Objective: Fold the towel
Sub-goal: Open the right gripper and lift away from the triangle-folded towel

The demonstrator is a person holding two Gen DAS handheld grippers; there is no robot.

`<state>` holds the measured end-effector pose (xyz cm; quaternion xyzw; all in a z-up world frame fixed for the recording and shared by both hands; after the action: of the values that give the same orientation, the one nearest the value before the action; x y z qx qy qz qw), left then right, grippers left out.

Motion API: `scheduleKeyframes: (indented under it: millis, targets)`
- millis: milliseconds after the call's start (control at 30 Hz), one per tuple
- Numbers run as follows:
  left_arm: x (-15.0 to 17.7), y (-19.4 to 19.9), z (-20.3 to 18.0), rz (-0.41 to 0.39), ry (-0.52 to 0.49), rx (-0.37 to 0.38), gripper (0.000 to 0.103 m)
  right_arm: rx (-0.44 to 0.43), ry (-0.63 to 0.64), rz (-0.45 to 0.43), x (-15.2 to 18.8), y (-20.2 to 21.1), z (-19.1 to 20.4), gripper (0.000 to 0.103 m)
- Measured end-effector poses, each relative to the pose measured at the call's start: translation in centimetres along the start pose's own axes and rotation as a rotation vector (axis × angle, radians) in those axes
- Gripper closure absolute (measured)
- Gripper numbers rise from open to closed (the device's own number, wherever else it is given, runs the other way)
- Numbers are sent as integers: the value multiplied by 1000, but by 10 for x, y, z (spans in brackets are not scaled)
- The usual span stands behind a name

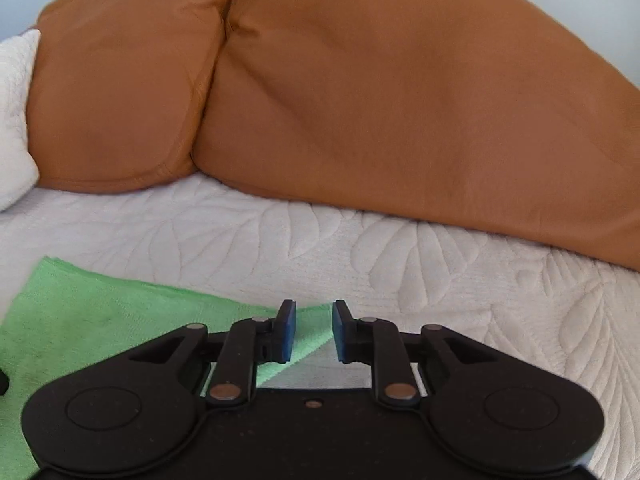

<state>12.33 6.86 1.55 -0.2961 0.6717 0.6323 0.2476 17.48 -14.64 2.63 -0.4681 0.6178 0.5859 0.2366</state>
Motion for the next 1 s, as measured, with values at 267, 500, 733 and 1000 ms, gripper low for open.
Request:
scheduleKeyframes:
  millis: [267, 500, 733, 1000]
  targets:
    - [-10, 13, 12, -19, 94, 47, 1, -155, 189, 55, 33, 38, 64, 81]
    - [-15, 31, 1, -97, 85, 45, 1, -171, -115, 54, 43, 110, 44, 46]
    - [6, 66, -28, -224, 8, 66, 1, -76, -115, 23, 73, 136, 31, 40]
    - [69, 92, -40, -259, 6, 21, 1, -85, -88, -22, 84, 136, 28, 39]
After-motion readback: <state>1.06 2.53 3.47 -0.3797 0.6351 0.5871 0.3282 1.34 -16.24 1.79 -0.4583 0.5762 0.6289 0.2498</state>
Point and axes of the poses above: each gripper's, at about its wrist camera, not at the fingertips, and y roughly against the way its jaws point, z to its left, x to its underside, the point moved 6 cm from there along -y, roughly the way its jaws point, and after that the axes turned 6 degrees about y, right-handed, at the moved point
